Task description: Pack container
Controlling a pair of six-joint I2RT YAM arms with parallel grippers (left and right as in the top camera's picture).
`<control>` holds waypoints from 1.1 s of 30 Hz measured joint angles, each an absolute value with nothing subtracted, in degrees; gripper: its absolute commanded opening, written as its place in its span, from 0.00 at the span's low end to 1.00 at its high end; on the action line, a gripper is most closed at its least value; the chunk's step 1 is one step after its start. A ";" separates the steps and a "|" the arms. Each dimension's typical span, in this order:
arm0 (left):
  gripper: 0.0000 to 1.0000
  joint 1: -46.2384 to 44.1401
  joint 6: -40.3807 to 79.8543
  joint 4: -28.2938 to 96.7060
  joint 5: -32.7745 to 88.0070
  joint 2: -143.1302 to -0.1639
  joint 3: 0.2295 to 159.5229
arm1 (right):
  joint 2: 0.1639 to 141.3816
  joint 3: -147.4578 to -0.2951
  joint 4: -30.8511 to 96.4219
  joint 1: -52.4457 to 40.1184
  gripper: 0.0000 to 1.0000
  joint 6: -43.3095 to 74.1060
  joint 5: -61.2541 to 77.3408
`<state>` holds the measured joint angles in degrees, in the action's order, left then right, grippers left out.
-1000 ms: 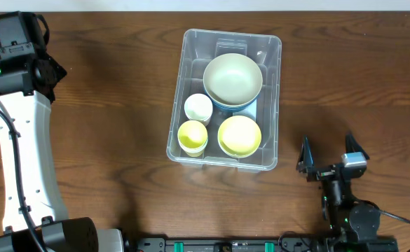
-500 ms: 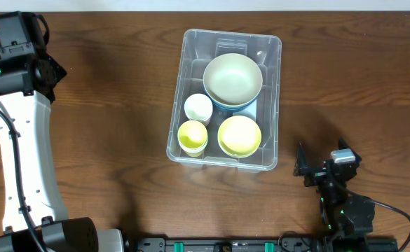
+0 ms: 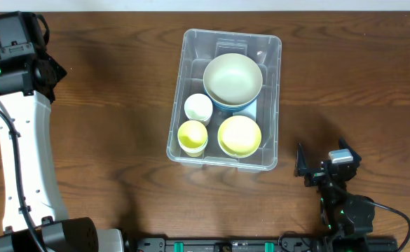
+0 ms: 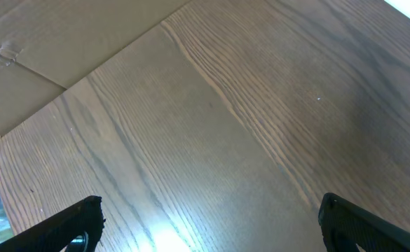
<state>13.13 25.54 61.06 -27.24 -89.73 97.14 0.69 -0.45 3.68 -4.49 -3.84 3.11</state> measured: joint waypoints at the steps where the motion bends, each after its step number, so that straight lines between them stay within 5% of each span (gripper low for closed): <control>1: 0.98 13.13 25.54 61.06 -27.22 -89.73 97.14 | 0.69 -0.45 3.68 -4.49 0.99 -3.86 3.11; 33: 0.98 12.60 25.54 61.06 -26.98 -86.70 96.90 | 0.69 -0.45 3.68 -3.81 0.99 -4.03 3.16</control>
